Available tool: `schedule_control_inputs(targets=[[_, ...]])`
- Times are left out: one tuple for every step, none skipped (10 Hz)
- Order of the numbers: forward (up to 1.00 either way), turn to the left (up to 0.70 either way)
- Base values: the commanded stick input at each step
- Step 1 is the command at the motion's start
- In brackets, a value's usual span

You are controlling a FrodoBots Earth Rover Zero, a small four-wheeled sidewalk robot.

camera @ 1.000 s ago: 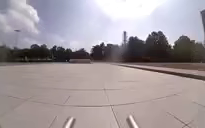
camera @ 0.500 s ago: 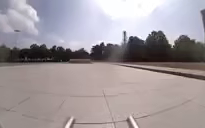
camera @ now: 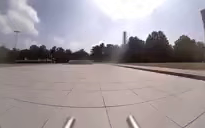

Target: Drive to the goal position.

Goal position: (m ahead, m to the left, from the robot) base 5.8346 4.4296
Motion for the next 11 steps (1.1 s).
schedule_control_inputs(targets=[[0.7, 0.05], [0.7, 0.05], [0.7, 0.05], [0.7, 0.05], [0.7, 0.05], [0.7, 0.05], [0.7, 0.05], [0.7, 0.05], [0.7, 0.05], [0.7, 0.05], [0.7, 0.05]])
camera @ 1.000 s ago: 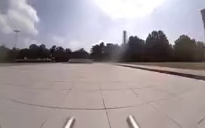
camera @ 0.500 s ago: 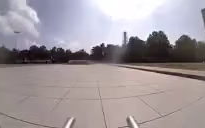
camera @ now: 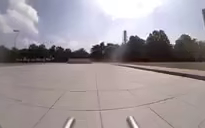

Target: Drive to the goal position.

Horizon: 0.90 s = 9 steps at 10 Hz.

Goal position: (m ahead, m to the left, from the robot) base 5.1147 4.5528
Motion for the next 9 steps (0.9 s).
schedule_control_inputs(targets=[[0.7, 0.05], [0.7, 0.05], [0.7, 0.05], [0.7, 0.05], [0.7, 0.05], [0.7, 0.05], [0.7, 0.05], [0.7, 0.05], [0.7, 0.05]])
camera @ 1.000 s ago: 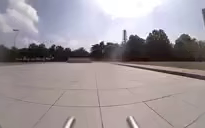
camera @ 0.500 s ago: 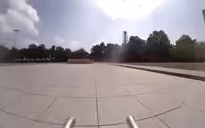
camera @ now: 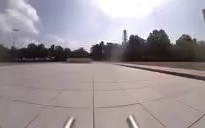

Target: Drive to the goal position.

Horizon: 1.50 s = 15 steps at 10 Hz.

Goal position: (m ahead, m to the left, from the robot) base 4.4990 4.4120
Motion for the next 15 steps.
schedule_control_inputs(targets=[[0.7, 0.05], [0.7, 0.11], [0.7, 0.19], [0.7, 0.27], [0.7, 0.35], [0.7, 0.38], [0.7, 0.32], [0.7, 0.26], [0.7, 0.15], [0.7, 0.05], [0.7, 0.05], [0.7, 0.05], [0.7, 0.05], [0.7, 0.05], [0.7, 0.05]])
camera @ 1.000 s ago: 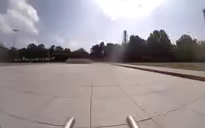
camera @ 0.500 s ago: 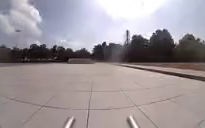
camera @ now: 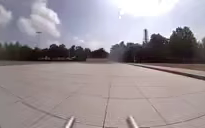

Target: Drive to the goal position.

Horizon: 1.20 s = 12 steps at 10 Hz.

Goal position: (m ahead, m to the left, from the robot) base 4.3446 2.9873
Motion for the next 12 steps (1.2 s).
schedule_control_inputs(targets=[[0.7, 0.05], [0.7, 0.05], [0.7, 0.05], [0.7, 0.05], [0.7, 0.12], [0.7, 0.14], [0.7, 0.13], [0.7, 0.12], [0.7, 0.11], [0.7, 0.1], [0.7, 0.09], [0.7, 0.08]])
